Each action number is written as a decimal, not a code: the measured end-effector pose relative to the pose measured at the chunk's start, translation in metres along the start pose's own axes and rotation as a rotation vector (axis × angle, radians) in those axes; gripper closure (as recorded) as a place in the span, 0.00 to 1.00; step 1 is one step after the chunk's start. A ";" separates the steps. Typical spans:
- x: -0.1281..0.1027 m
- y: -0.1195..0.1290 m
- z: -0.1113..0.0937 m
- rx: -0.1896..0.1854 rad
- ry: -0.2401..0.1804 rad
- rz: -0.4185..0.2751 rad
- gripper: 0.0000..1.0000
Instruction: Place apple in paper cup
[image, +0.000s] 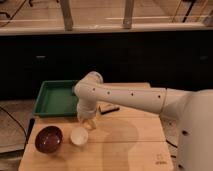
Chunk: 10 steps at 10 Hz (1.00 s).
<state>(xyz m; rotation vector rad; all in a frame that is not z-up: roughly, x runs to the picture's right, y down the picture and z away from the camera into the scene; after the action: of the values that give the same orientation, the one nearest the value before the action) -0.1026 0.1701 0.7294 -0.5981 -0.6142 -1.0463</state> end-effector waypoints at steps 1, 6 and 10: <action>0.000 0.000 -0.002 -0.003 0.005 0.001 1.00; -0.014 -0.010 -0.015 0.007 0.008 -0.061 1.00; -0.032 -0.017 -0.020 0.007 -0.013 -0.118 1.00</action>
<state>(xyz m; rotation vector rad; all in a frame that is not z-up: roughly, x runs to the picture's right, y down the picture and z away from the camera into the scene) -0.1264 0.1686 0.6958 -0.5680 -0.6701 -1.1507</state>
